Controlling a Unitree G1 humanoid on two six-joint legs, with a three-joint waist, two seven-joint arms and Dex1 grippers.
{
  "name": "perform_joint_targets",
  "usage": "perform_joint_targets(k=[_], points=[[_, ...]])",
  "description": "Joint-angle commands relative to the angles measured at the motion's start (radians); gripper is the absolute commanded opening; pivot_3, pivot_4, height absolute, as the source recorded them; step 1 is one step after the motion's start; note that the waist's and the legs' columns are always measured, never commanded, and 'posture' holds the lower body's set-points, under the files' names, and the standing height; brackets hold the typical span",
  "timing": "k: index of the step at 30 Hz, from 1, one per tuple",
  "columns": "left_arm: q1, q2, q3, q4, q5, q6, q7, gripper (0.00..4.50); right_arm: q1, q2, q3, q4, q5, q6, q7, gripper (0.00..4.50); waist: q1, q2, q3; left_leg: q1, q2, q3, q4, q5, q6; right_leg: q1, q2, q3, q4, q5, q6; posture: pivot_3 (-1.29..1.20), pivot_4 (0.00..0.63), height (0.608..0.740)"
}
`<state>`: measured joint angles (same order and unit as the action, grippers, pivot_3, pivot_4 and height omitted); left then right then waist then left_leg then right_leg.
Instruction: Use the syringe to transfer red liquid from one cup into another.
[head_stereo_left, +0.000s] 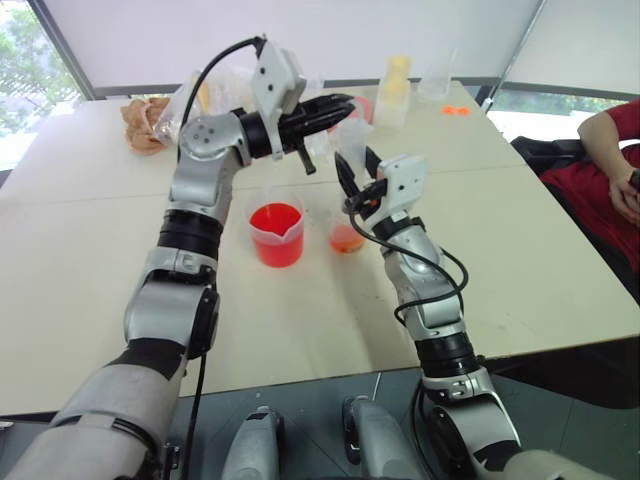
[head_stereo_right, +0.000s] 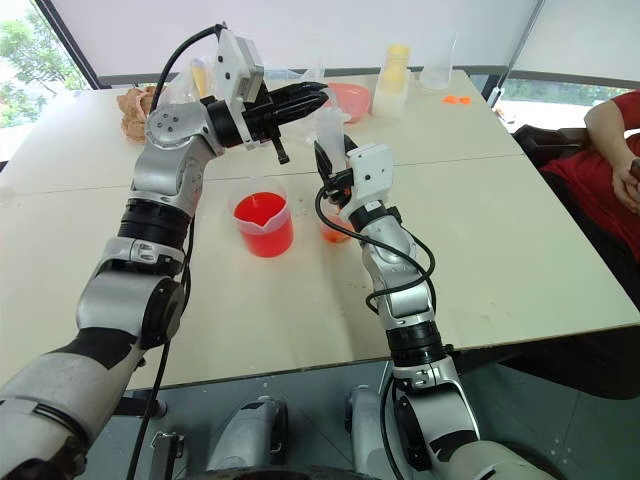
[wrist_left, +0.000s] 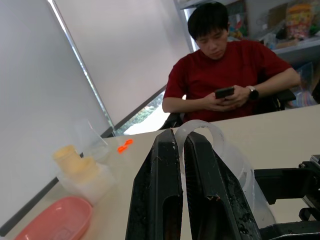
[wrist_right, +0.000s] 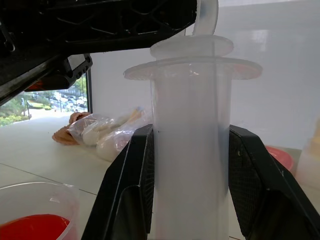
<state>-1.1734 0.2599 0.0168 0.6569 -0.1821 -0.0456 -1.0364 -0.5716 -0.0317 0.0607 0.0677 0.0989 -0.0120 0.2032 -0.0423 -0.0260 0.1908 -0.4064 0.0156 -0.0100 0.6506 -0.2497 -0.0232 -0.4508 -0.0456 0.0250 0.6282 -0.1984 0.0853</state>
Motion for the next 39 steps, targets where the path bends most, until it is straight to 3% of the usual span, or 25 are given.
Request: perform_joint_targets(k=[1,8,9,16,21,24,26,29,34,37,39], points=[[0.041,-0.026,-0.081,-0.004,0.021,0.022,-0.063,0.05,-0.088,-0.002,-0.055,-0.057,0.016,-0.040,-0.033,1.45,0.000,0.000,0.000,0.000,0.000,0.000,0.000,0.000,0.000,0.000,0.000,0.000,0.000,0.000,0.000,0.00,0.150,0.740],[0.023,-0.027,-0.049,-0.015,-0.023,0.061,-0.069,0.05,-0.084,-0.001,-0.054,-0.053,0.017,-0.041,-0.032,1.45,0.000,0.000,0.000,0.000,0.000,0.000,0.000,0.000,0.000,0.000,0.000,0.000,0.000,0.000,0.000,0.00,0.150,0.740],[0.022,-0.025,-0.048,-0.017,-0.027,0.067,-0.070,0.74,-0.083,-0.001,-0.053,-0.053,0.016,-0.041,-0.032,1.45,0.000,0.000,0.000,0.000,0.000,0.000,0.000,0.000,0.000,0.000,0.000,0.000,0.000,0.000,0.000,0.00,0.150,0.740],[0.003,0.012,-0.013,-0.046,-0.054,0.104,-0.045,3.90,-0.088,-0.006,-0.061,-0.052,0.019,-0.037,-0.029,1.45,-0.002,0.000,0.000,0.000,0.000,0.000,0.000,0.000,0.000,0.000,0.000,0.000,0.000,0.000,0.000,0.00,0.150,0.740],[0.020,0.140,0.112,-0.201,-0.200,0.306,-0.036,3.90,-0.115,-0.011,-0.107,-0.127,0.120,0.069,-0.016,1.45,-0.013,0.000,0.000,0.001,0.001,0.000,0.000,0.000,0.000,-0.001,0.001,0.000,0.002,0.000,0.000,0.00,0.150,0.740],[0.134,0.230,0.151,-0.408,-0.288,0.481,-0.024,3.90,-0.188,-0.043,-0.220,-0.194,0.301,0.266,-0.047,1.45,-0.016,0.001,0.000,0.000,0.001,-0.001,-0.001,0.000,0.000,-0.001,0.001,0.000,0.002,0.000,0.000,0.00,0.150,0.740],[0.234,0.295,0.158,-0.565,-0.332,0.589,-0.015,3.90,-0.242,-0.104,-0.298,-0.217,0.412,0.423,-0.069,1.45,-0.010,0.001,0.000,0.000,0.001,-0.001,-0.001,0.000,0.000,-0.001,0.000,0.000,0.003,0.000,0.000,0.00,0.150,0.740],[0.407,0.405,0.190,-0.802,-0.428,0.750,-0.012,3.90,-0.309,-0.278,-0.390,-0.188,0.531,0.711,-0.075,1.45,0.003,0.001,0.000,0.000,0.001,-0.001,0.000,0.000,0.000,0.000,-0.002,0.000,0.002,0.000,0.000,0.00,0.150,0.740],[0.681,0.562,0.284,-1.128,-0.607,0.941,0.001,3.90,-0.369,-0.536,-0.445,-0.008,0.606,1.152,-0.065,1.45,0.017,0.001,0.000,0.000,0.000,-0.001,0.000,0.000,0.000,0.001,-0.002,0.000,-0.002,-0.001,-0.002,0.00,0.150,0.740],[0.768,0.592,0.291,-1.218,-0.634,0.956,0.042,3.90,-0.348,-0.601,-0.422,0.059,0.603,1.258,-0.018,1.45,0.023,0.001,0.000,0.002,0.001,0.000,-0.001,0.000,0.000,0.004,0.000,0.001,-0.005,-0.002,-0.004,0.00,0.150,0.740],[0.878,0.600,0.248,-1.262,-0.566,0.899,0.054,3.90,-0.313,-0.596,-0.417,0.100,0.611,1.315,0.016,1.45,0.020,0.002,0.000,0.002,0.001,0.000,-0.001,0.000,0.000,0.005,0.001,0.001,-0.008,-0.002,-0.004,0.00,0.150,0.740]])
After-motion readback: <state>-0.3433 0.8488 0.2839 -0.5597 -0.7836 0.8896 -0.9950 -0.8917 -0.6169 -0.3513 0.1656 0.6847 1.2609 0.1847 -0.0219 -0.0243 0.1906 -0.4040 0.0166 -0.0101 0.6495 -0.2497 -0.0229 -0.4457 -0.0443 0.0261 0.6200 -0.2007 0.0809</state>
